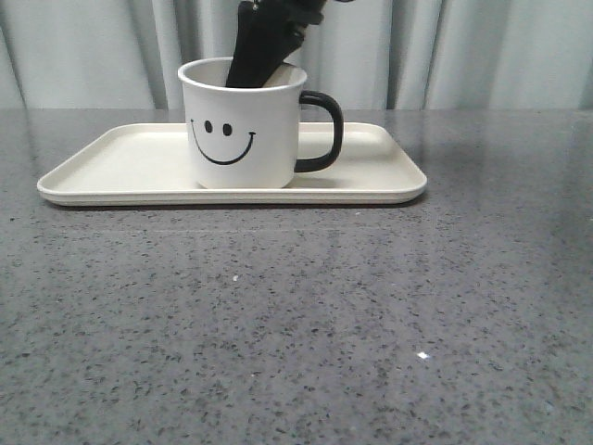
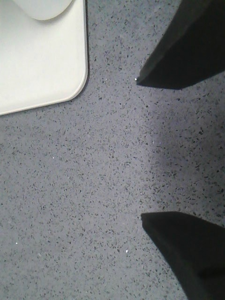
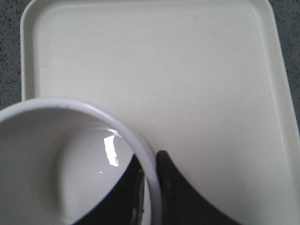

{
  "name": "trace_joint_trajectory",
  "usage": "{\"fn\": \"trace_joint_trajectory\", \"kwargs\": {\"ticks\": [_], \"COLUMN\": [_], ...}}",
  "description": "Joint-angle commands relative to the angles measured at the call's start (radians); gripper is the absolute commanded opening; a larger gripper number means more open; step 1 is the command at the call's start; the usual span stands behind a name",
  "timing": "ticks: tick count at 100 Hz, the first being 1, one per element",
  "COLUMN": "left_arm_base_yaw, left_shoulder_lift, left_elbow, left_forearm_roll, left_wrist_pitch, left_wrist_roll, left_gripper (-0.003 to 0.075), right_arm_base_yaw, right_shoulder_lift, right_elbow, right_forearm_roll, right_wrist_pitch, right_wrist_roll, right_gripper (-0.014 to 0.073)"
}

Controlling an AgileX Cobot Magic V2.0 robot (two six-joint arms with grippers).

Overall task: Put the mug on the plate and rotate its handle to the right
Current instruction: 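Set the mug down on the tray and open the right gripper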

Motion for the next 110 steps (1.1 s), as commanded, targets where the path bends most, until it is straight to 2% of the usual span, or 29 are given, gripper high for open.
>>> {"fn": "trace_joint_trajectory", "kwargs": {"ticks": [1, 15, 28, 46, 71, 97, 110], "left_arm_base_yaw": [0.003, 0.003, 0.003, 0.003, 0.003, 0.003, 0.003], "left_shoulder_lift": [-0.001, -0.001, -0.001, -0.001, -0.001, -0.001, -0.001], "left_elbow": [-0.027, -0.027, -0.027, -0.027, -0.027, -0.027, -0.027], "left_forearm_roll": [0.006, 0.006, 0.006, 0.006, 0.006, 0.006, 0.006], "left_wrist_pitch": [-0.065, -0.065, -0.065, -0.065, -0.065, -0.065, -0.065], "left_wrist_roll": [0.001, 0.001, 0.001, 0.001, 0.001, 0.001, 0.001], "left_gripper": [0.0526, 0.0526, 0.0526, 0.0526, 0.0526, 0.0526, 0.0526], "right_arm_base_yaw": [-0.003, -0.003, -0.003, -0.004, -0.004, -0.008, -0.048], "right_shoulder_lift": [-0.059, -0.059, -0.059, -0.077, -0.153, -0.299, -0.382], "right_elbow": [-0.025, -0.025, -0.028, -0.028, -0.028, -0.028, -0.025], "right_forearm_roll": [0.038, 0.038, 0.038, 0.039, 0.039, 0.037, 0.027], "right_wrist_pitch": [0.054, 0.032, -0.005, -0.087, -0.117, -0.152, -0.155], "right_wrist_roll": [-0.009, -0.008, -0.002, 0.039, 0.052, 0.204, 0.244], "right_gripper": [0.0111, 0.0346, 0.044, 0.0449, 0.0449, 0.0449, 0.0449]}}
